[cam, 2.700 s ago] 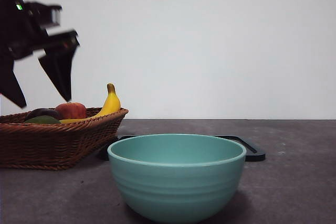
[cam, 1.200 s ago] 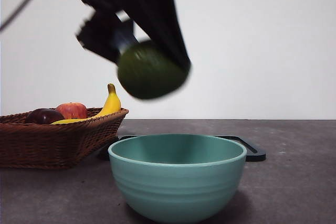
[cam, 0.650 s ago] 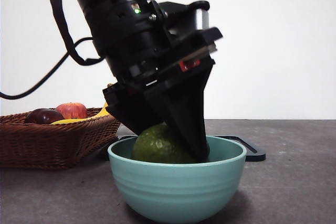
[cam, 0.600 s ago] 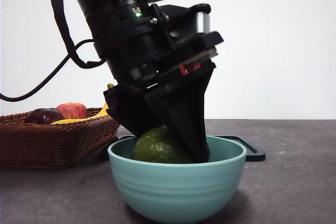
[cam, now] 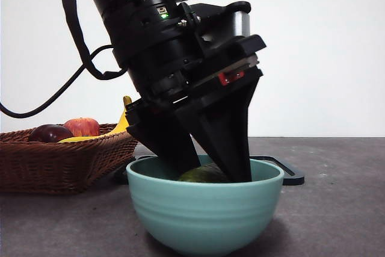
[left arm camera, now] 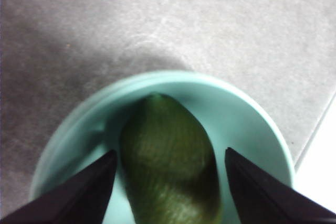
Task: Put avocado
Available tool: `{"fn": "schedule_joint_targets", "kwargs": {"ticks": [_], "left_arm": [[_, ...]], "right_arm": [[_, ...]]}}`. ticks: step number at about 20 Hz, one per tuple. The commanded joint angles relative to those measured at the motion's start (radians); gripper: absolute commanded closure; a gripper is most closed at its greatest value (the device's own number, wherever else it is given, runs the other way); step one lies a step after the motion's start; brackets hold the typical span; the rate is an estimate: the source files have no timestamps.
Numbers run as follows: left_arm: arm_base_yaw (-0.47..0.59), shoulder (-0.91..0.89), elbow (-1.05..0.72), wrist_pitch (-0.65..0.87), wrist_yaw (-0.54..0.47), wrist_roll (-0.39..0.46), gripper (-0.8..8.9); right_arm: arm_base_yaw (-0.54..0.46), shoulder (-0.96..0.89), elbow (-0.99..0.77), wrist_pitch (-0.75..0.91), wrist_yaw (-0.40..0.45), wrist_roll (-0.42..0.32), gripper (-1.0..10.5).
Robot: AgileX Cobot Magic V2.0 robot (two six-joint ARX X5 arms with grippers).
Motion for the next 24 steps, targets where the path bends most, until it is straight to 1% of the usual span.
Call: {"fn": "schedule_joint_targets", "kwargs": {"ticks": [1, 5, 7, 11, 14, 17, 20, 24], "left_arm": [[-0.015, 0.021, 0.019, 0.008, 0.000, 0.016, 4.66], [-0.017, 0.019, 0.021, 0.016, 0.000, 0.010, 4.67], [-0.016, 0.018, 0.039, -0.003, 0.000, -0.009, 4.67], [-0.007, 0.018, 0.138, -0.086, 0.000, -0.008, 4.68], [0.026, 0.006, 0.217, -0.127, 0.000, -0.009, 4.68], [0.090, -0.055, 0.232, -0.143, 0.000, -0.011, 4.68], [0.192, -0.156, 0.232, -0.170, 0.000, -0.011, 4.70], [0.330, -0.309, 0.229, -0.264, 0.000, -0.010, 4.70]], "right_arm": [[0.005, 0.006, 0.016, 0.006, 0.000, 0.007, 5.7], [0.005, 0.006, 0.016, 0.006, 0.000, 0.007, 5.7], [0.005, 0.006, 0.016, 0.006, 0.000, 0.007, 5.7], [0.005, 0.006, 0.016, 0.006, 0.000, 0.007, 5.7], [0.005, 0.006, 0.016, 0.006, 0.000, 0.007, 5.7], [0.005, 0.006, 0.016, 0.006, 0.000, 0.007, 5.7], [0.005, 0.006, 0.016, 0.016, 0.000, 0.007, 5.7], [0.005, 0.022, 0.016, 0.024, 0.000, 0.008, 5.7]]}}
